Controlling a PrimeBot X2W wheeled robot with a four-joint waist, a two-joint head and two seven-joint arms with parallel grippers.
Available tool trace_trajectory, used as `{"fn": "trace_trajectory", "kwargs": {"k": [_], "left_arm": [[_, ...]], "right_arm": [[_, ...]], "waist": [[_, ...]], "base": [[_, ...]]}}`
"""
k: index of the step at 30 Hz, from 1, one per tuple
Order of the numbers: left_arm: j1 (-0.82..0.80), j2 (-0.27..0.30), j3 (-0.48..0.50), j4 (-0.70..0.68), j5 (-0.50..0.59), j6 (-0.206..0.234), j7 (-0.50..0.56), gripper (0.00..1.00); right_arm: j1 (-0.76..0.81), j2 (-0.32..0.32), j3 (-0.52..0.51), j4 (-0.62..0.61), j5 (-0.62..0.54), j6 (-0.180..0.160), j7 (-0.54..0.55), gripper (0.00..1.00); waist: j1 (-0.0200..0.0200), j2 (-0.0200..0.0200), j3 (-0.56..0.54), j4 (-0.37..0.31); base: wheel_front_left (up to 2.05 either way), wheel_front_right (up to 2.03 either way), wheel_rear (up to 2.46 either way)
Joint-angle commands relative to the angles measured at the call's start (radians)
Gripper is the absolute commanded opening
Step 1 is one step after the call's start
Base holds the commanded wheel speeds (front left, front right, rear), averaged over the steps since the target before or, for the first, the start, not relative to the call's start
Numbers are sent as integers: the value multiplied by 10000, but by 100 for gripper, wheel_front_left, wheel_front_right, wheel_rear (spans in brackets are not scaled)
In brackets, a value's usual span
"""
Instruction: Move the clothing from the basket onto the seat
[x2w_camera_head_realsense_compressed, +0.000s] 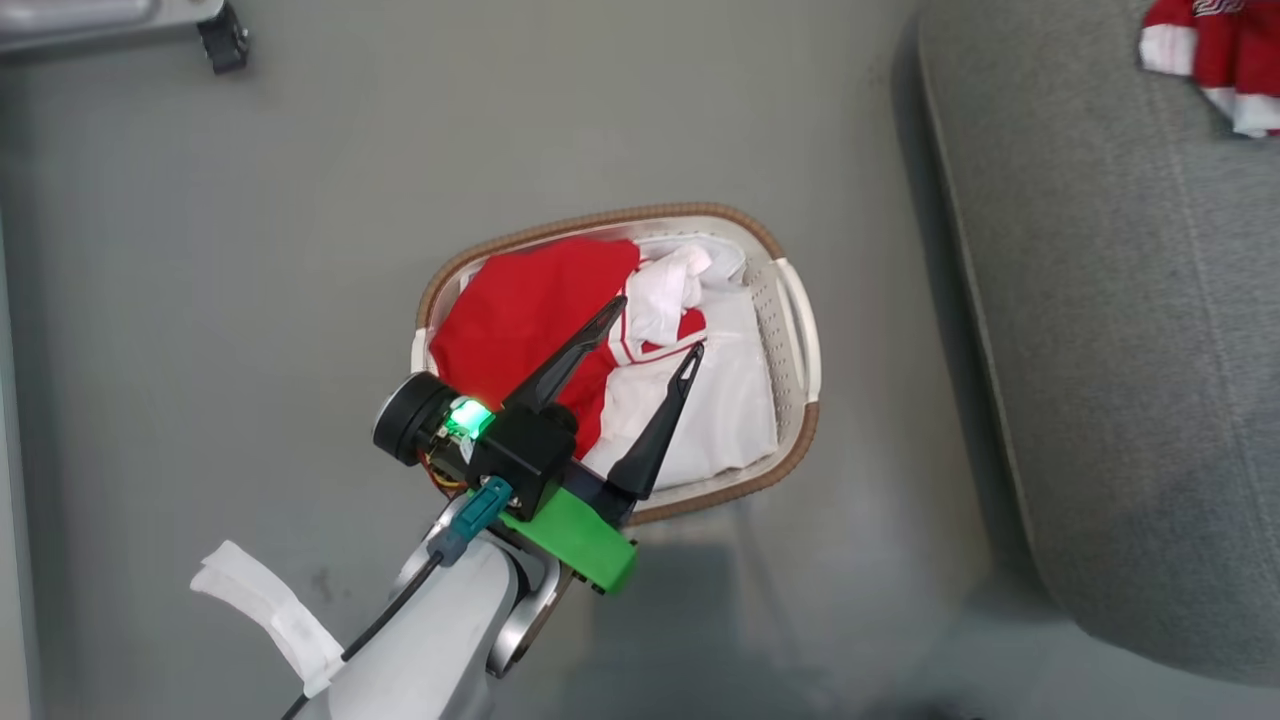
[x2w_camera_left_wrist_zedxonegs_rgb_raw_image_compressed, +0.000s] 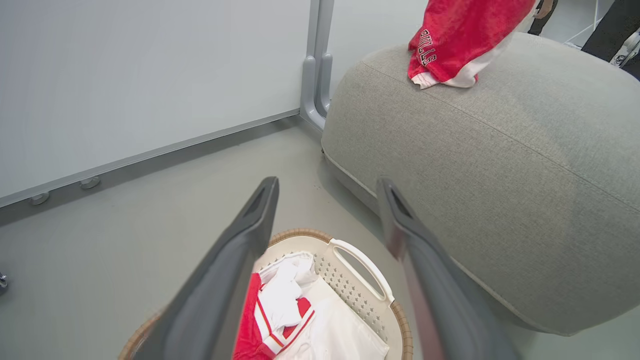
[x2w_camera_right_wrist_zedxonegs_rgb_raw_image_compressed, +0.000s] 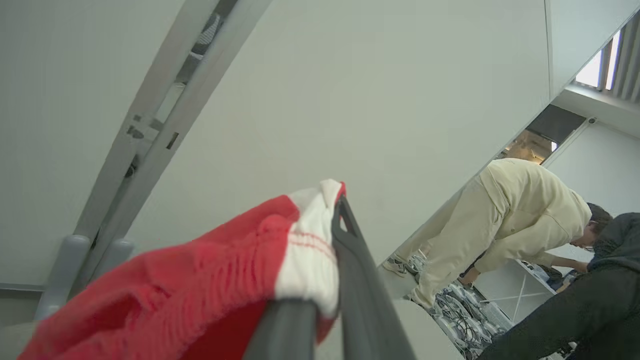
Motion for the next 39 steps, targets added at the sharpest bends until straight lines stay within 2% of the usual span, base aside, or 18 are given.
{"fn": "trace_trajectory", "kwargs": {"k": [1,11,15,16,17,19,26,30,39], "left_arm": [[-213,24,58,-51,149,-33,-36,100],[-405,125,94,-39,293,-105,-37,100],[-435,188,142,-15,324,-112,-37,100],[-427,205,160,3,334,-108,-37,100],[-420,228,178,18,340,-102,-37,100],[-395,268,223,50,343,-75,-37,100],[-192,404,609,-48,142,55,-37,100],[17,461,927,-98,33,94,-37,100],[592,257,1429,-26,-139,132,-37,100]], "right_arm": [[375,-74,-274,185,-78,-13,11,0],[2322,562,-2111,1647,-710,-13,-771,0],[2675,865,-2449,2066,-1093,-13,-1041,0],[2737,960,-2439,2186,-1135,-13,-1103,4],[2761,1032,-2481,2320,-1157,-13,-1189,44],[2847,1146,-2521,2464,-1238,-13,-1351,100],[3489,2030,-2189,2581,-1495,-13,-1667,100],[4198,2687,-1875,2049,-1110,-13,-1694,100],[5306,3026,-1271,1316,-286,-13,-1699,100]], "waist": [[-2,-1,781,513],[-2,-1,1361,300],[-2,-1,1392,131],[-2,-1,1388,77],[-2,-1,1381,20],[-2,-1,1342,-107],[-2,-1,958,-701],[-2,-1,451,-978],[-2,-1,-807,-934]], "base": [[0,0,0],[0,0,0],[0,0,0],[0,0,0],[0,0,0],[0,0,0],[0,0,0],[0,0,0],[0,0,0]]}}
